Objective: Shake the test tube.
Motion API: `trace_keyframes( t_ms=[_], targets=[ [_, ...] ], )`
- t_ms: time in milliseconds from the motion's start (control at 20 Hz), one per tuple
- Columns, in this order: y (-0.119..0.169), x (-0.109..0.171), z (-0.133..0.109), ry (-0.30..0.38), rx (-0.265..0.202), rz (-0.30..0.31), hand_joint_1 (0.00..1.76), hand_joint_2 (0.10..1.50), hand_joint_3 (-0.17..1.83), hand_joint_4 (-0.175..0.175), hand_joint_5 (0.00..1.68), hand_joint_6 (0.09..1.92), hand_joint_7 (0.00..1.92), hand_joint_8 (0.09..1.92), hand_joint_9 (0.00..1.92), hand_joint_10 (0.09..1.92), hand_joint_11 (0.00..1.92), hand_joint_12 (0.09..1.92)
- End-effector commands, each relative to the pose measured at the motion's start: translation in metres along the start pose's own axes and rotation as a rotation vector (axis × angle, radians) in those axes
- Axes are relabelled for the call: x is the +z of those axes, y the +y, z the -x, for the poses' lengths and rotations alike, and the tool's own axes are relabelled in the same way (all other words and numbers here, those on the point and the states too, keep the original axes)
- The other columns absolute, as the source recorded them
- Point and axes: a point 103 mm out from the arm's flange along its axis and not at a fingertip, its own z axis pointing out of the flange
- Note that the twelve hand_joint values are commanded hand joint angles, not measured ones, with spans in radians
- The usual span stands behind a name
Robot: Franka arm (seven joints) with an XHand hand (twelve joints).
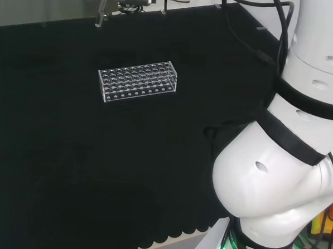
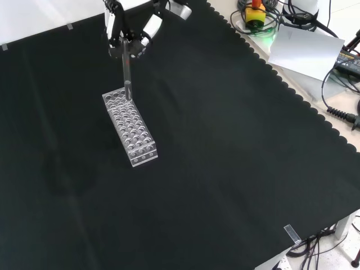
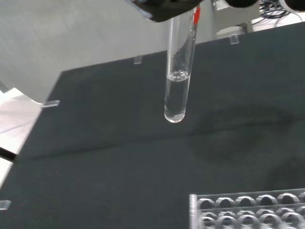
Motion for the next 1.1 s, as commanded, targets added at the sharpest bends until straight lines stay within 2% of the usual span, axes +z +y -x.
trace_keyframes(
  t_ms=[50,400,500,650,750,850,1100],
  targets=[
    [-0.021,-0.007,0.082,-0.151,0.124,-0.019,1.23,1.05,-0.17,-0.175,1.37,0.35,1.74,0.38,1.71,0.45,1.23,0.86],
    [-0.052,-0.021,0.196,-0.272,0.380,-0.042,1.23,1.05,-0.17,-0.175,1.37,0.35,1.74,0.38,1.71,0.45,1.23,0.86],
    [-0.058,-0.028,0.219,-0.303,0.430,-0.040,1.23,1.05,-0.17,-0.175,1.37,0.35,1.74,0.38,1.70,0.45,1.23,0.86],
    [-0.063,-0.038,0.240,-0.335,0.482,-0.034,1.23,1.05,-0.17,-0.175,1.37,0.35,1.74,0.38,1.70,0.45,1.23,0.86],
    [-0.064,-0.043,0.247,-0.336,0.500,-0.027,1.23,1.05,-0.17,-0.175,1.37,0.35,1.74,0.38,1.70,0.45,1.23,0.86],
    [-0.062,-0.045,0.245,-0.327,0.495,-0.020,1.23,1.05,-0.17,-0.175,1.37,0.35,1.74,0.38,1.70,0.45,1.23,0.86],
    [-0.049,-0.039,0.212,-0.286,0.429,-0.012,1.23,1.05,-0.17,-0.175,1.37,0.34,1.74,0.38,1.70,0.46,1.23,0.86]
  ],
)
